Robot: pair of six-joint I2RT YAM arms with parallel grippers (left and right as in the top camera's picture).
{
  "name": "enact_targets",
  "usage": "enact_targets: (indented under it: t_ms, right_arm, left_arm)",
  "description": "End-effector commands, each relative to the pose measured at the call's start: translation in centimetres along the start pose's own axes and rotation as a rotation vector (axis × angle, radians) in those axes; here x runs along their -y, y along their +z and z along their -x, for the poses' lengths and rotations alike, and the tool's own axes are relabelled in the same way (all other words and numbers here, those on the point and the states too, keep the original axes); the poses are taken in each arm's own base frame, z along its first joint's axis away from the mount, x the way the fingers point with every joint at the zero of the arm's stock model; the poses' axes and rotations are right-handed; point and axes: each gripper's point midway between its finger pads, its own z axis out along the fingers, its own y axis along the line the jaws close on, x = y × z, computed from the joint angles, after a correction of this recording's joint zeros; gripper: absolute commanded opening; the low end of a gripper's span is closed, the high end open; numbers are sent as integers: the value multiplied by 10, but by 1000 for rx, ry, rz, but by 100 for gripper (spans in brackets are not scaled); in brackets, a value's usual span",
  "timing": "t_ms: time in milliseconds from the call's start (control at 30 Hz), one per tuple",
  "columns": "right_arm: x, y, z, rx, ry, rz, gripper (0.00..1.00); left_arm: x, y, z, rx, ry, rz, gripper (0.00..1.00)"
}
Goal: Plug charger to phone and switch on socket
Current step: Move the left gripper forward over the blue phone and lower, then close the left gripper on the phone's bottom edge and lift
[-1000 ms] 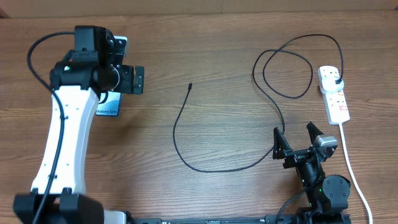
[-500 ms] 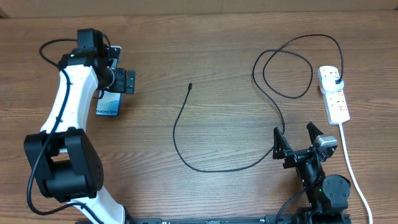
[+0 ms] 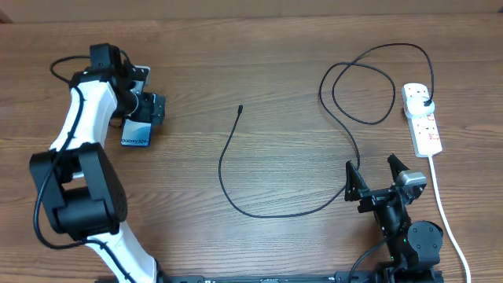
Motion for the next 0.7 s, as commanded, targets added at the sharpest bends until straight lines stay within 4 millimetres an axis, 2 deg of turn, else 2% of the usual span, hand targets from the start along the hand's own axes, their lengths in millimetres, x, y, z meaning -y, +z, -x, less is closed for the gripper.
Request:
enact_targets:
  t_ms: [0,233,667]
  right_arm:
    - [-2,0,-1,3,-2,8,100]
    - [-2,0,-1,3,-2,8,100]
    - [-2,0,-1,3,-2,8,100]
  left_arm:
    - [-1,15,3,-9,13,-26,100]
    - [-2,22,9,13,10,-26,100]
    - [-29,21,21,49,20,119,100]
